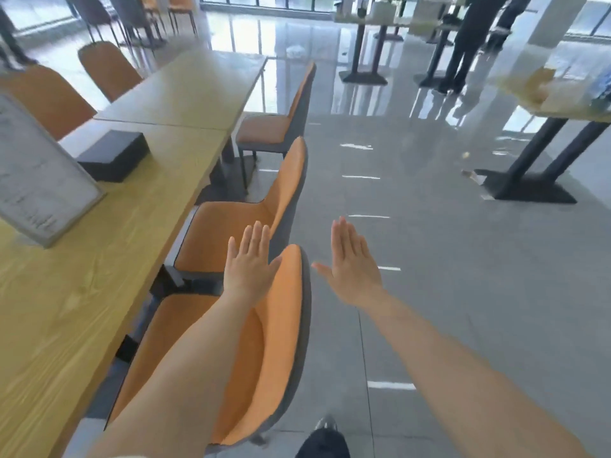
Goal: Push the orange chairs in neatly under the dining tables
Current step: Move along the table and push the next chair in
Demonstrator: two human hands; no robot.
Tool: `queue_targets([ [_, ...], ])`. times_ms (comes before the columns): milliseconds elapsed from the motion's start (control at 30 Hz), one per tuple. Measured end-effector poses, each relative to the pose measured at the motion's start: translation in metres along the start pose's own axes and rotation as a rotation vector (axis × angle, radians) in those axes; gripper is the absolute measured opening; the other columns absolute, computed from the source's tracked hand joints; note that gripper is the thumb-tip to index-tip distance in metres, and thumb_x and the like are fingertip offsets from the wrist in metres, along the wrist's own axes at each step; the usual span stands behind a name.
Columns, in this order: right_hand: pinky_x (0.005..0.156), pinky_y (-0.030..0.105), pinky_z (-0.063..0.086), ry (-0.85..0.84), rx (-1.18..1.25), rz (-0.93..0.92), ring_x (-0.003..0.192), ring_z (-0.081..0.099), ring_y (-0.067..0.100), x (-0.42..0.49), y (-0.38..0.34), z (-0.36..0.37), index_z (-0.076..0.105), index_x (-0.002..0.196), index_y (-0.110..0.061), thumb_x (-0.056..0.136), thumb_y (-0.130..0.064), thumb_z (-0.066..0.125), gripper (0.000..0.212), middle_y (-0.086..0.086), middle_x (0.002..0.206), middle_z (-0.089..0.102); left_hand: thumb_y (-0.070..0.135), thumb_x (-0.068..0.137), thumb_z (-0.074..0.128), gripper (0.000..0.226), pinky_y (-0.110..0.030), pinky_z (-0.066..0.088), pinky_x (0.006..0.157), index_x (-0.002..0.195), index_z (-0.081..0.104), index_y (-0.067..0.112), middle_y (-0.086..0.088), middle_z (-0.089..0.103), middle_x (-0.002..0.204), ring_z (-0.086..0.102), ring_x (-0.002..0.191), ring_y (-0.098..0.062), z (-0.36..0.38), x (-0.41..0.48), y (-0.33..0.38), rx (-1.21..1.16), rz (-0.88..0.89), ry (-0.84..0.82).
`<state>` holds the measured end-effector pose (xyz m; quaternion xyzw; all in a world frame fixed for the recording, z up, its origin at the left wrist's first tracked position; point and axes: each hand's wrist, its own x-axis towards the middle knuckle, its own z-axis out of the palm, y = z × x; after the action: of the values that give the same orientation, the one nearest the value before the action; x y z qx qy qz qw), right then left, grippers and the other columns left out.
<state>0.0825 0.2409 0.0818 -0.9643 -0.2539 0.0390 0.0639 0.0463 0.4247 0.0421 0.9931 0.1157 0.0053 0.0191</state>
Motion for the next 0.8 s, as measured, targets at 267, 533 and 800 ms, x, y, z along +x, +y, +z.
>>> queue_targets([
  [267,0.116,0.034,-0.011,-0.116,-0.002,-0.182,0.144,-0.019,0.023,0.146,0.055,-0.023,-0.022,0.143,-0.004,0.098,-0.047,0.026,0.078,0.010,0.154,-0.024,0.049,0.097,0.012,0.066,-0.042,-0.005,0.117,0.145,-0.014,0.013,-0.006,-0.013,0.157,-0.012,0.145,-0.024,0.001,0.123,0.024,-0.051,-0.177,-0.022],
  [533,0.116,0.034,-0.011,-0.202,-0.035,-0.405,0.143,-0.020,0.022,0.277,0.111,-0.015,-0.022,0.143,-0.004,0.098,-0.048,0.024,0.078,0.010,0.154,-0.026,0.049,0.097,0.011,0.065,-0.043,-0.004,0.118,0.146,-0.014,0.014,-0.005,-0.014,0.157,-0.012,0.145,-0.024,0.021,0.216,0.054,-0.092,-0.384,-0.058],
  [800,0.117,0.033,-0.011,-0.292,-0.099,-0.757,0.143,-0.022,0.020,0.400,0.171,-0.013,-0.032,0.135,-0.008,0.096,-0.053,0.026,0.083,0.009,0.153,-0.028,0.054,0.095,0.016,0.070,-0.042,-0.003,0.118,0.146,-0.013,0.014,-0.005,-0.014,0.157,-0.011,0.145,-0.022,0.030,0.308,0.109,-0.132,-0.643,-0.091],
])
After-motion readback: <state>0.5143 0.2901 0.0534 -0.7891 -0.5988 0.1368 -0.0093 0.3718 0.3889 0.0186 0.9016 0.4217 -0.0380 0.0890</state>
